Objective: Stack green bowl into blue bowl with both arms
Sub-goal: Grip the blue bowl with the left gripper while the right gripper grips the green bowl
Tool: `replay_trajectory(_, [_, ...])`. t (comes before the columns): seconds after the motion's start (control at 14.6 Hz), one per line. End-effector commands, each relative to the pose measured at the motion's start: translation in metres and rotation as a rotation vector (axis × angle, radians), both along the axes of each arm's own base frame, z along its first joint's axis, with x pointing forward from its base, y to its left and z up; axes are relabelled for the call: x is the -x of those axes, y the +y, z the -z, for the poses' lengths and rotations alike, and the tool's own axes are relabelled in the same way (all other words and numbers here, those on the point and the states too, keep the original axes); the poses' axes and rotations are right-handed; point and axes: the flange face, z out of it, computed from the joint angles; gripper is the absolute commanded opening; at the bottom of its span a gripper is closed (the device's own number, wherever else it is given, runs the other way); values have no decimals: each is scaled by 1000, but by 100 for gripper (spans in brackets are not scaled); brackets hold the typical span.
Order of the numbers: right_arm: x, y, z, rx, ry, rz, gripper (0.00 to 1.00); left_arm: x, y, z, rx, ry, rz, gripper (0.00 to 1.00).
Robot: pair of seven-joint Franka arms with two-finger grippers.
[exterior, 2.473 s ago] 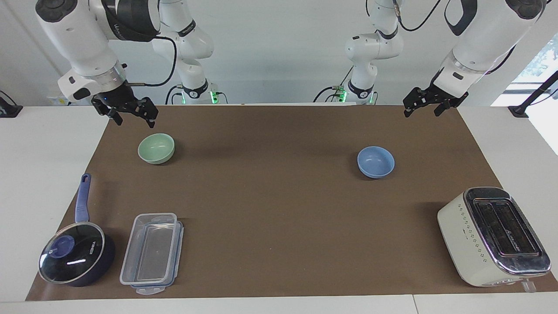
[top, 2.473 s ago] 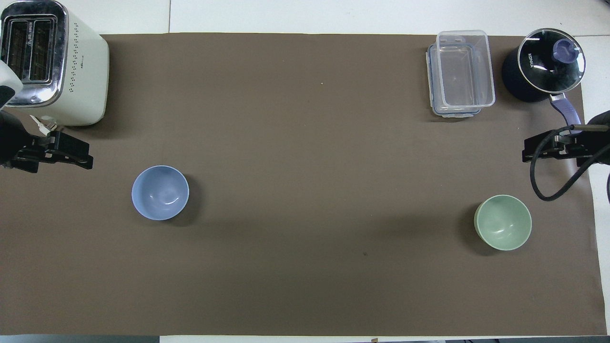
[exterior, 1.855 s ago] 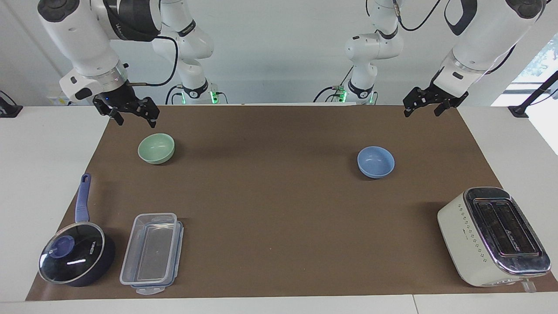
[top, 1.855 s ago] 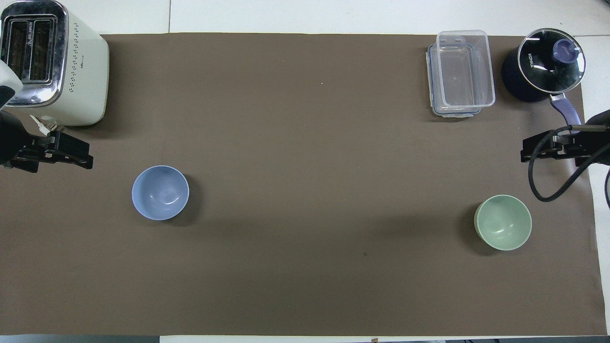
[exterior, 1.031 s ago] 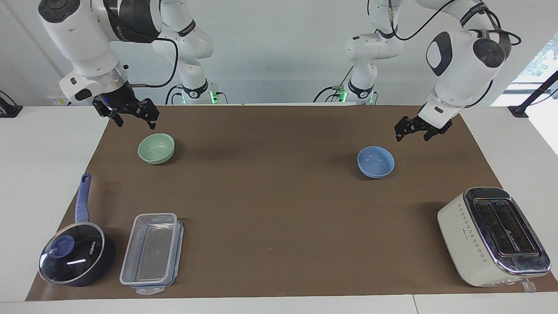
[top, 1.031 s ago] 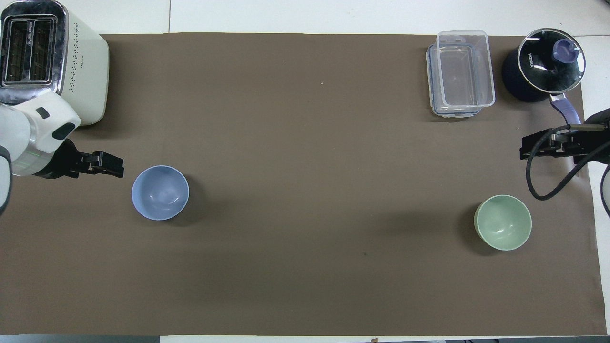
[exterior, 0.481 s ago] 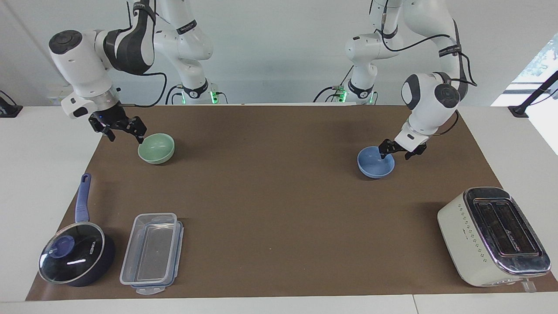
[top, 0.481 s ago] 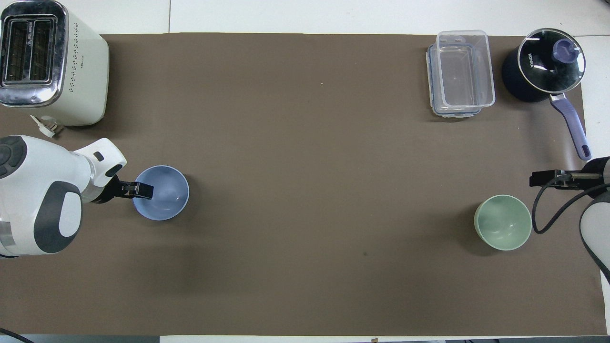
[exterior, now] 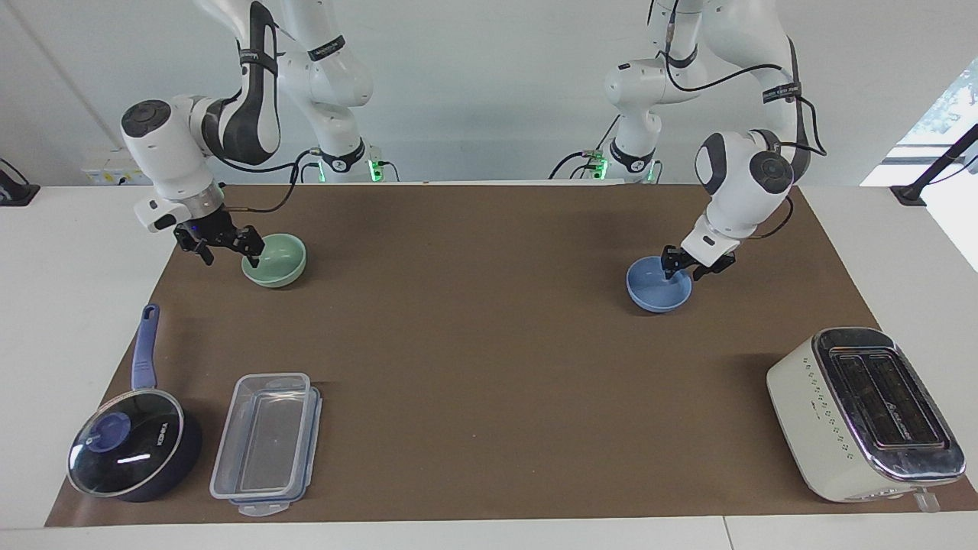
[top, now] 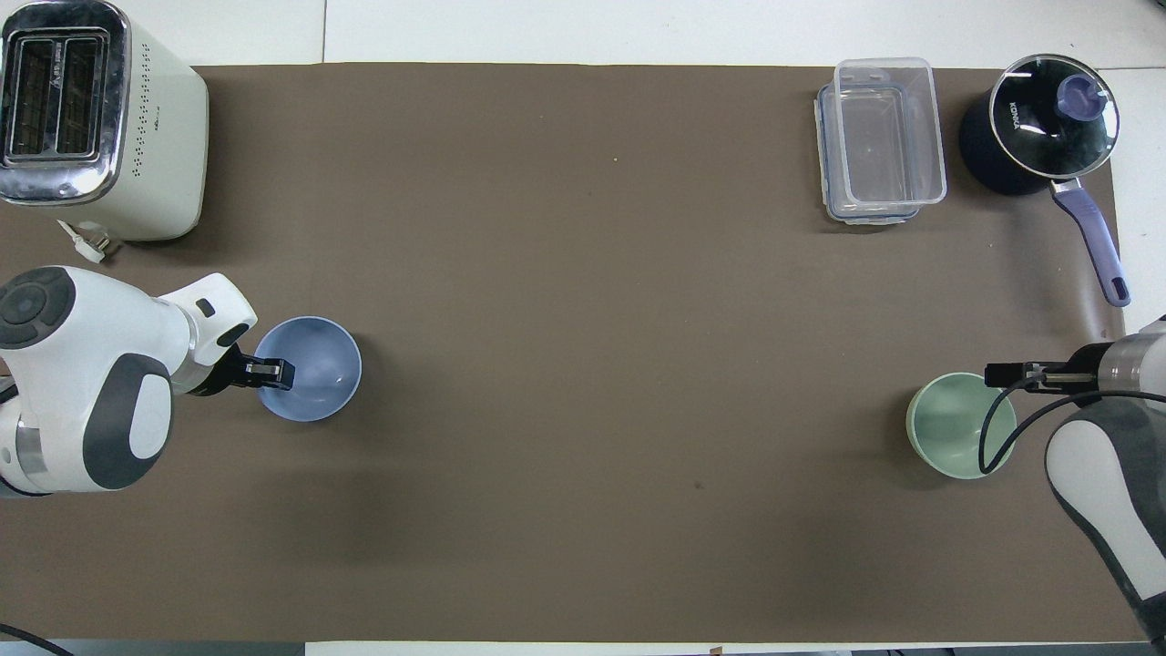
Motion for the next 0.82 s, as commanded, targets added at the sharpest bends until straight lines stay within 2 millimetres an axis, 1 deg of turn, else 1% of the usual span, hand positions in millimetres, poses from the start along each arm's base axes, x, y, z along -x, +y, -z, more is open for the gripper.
replay_trajectory(0.0, [8, -11, 22, -10, 7, -11, 95, 6, -1, 2, -14, -23, 27, 0])
replay_trajectory(0.07, [11, -13, 28, -10, 5, -9, 93, 5, 2, 2, -13, -23, 27, 0])
replay_trajectory(0.21, [20, -13, 40, -12, 8, -19, 86, -1, 5, -1, -12, -23, 15, 0])
replay_trajectory(0.27, [24, -12, 45, -15, 20, -19, 84, -6, 5, -6, -11, -25, 15, 0])
replay_trajectory(0.34, [27, -10, 47, -19, 27, -21, 78, -14, 4, -14, -9, -17, 10, 0])
replay_trajectory(0.41, [30, -9, 50, -20, 35, -25, 62, -28, 1, -24, -6, 6, 8, 0])
replay_trajectory(0.48, [31, -9, 50, -21, 39, -30, 31, -42, -6, -41, 2, 19, 6, 0])
replay_trajectory(0.55, [31, -9, 49, -22, 41, -30, 0, -60, -15, -63, 8, 42, -25, 0])
replay_trajectory(0.62, [31, -9, 49, -23, 40, -28, 0, -74, -36, -79, 7, 63, -46, 0])
replay_trajectory(0.69, [30, -10, 48, -22, 39, -28, 0, -81, -67, -91, 26, 80, -68, 0])
replay_trajectory(0.76, [28, -9, 46, -21, 35, -30, 0, -82, -92, -103, 53, 82, -118, 0])
